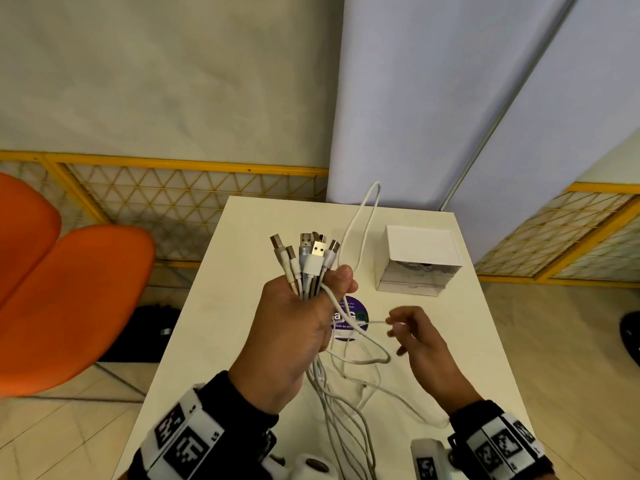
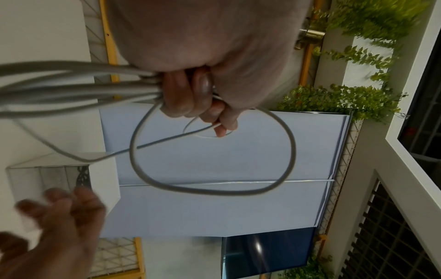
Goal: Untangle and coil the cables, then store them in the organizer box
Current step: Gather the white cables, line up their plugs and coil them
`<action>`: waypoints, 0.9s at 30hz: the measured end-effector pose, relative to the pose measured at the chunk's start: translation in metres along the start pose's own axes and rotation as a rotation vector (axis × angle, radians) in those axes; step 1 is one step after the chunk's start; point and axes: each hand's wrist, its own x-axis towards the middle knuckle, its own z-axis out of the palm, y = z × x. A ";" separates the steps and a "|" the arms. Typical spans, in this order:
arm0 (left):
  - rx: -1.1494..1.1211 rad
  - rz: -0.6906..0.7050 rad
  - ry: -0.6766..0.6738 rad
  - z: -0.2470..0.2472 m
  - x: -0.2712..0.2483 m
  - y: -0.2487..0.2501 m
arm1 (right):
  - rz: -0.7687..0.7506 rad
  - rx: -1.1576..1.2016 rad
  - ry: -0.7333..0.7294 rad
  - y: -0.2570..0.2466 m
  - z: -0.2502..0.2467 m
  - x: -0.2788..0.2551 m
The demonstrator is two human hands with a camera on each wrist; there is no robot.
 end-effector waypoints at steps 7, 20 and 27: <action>0.032 -0.056 -0.052 0.007 0.003 -0.002 | -0.158 -0.073 -0.401 -0.081 -0.005 -0.029; -0.082 -0.163 -0.003 0.002 0.010 0.001 | 0.245 0.121 0.373 -0.013 -0.095 -0.041; -0.154 -0.167 -0.023 0.002 0.009 -0.001 | 0.584 -0.559 0.550 0.041 -0.164 -0.070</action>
